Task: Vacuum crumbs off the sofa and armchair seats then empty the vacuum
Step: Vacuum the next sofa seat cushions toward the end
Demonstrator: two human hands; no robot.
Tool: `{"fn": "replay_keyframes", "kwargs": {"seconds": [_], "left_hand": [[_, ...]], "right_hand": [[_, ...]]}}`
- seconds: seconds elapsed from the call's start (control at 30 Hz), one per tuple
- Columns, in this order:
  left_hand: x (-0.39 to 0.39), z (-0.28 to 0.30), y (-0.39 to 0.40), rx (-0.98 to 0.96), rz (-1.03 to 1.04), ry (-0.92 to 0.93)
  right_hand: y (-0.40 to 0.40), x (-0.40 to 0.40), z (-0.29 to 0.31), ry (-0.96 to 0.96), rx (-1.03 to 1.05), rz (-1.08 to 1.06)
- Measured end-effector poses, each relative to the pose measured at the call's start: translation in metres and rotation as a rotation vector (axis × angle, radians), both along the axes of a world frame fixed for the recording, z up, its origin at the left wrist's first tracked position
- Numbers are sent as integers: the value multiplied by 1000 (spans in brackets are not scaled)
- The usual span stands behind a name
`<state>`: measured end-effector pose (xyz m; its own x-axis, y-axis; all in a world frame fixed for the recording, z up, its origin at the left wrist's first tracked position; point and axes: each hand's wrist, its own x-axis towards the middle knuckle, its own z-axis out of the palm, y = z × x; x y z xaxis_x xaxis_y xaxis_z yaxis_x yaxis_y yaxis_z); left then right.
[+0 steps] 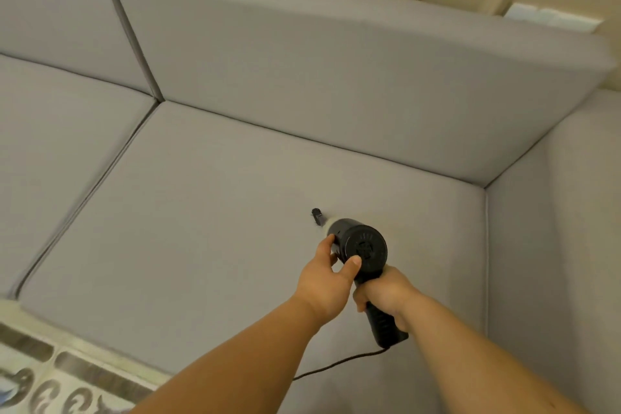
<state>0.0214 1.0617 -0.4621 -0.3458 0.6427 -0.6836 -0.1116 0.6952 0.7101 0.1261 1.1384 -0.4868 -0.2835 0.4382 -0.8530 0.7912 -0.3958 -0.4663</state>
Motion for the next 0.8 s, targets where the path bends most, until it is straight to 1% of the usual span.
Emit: {"fn": "replay_keyframes", "kwargs": {"seconds": [0.23,0.4,0.6,0.8], "left_hand": [[58,6,-62,-11,-2,7],[85,7,-85,10,21,13],[92,8,-75,103,2,60],[64,-8,-33,125,12,82]], "right_hand": [[-61,57,-1,-18,-33,11],[-84,85,0,3,-7,-3],[-80,94,-2,86,107,-118],[-39,62,-21,134,149,-142]]}}
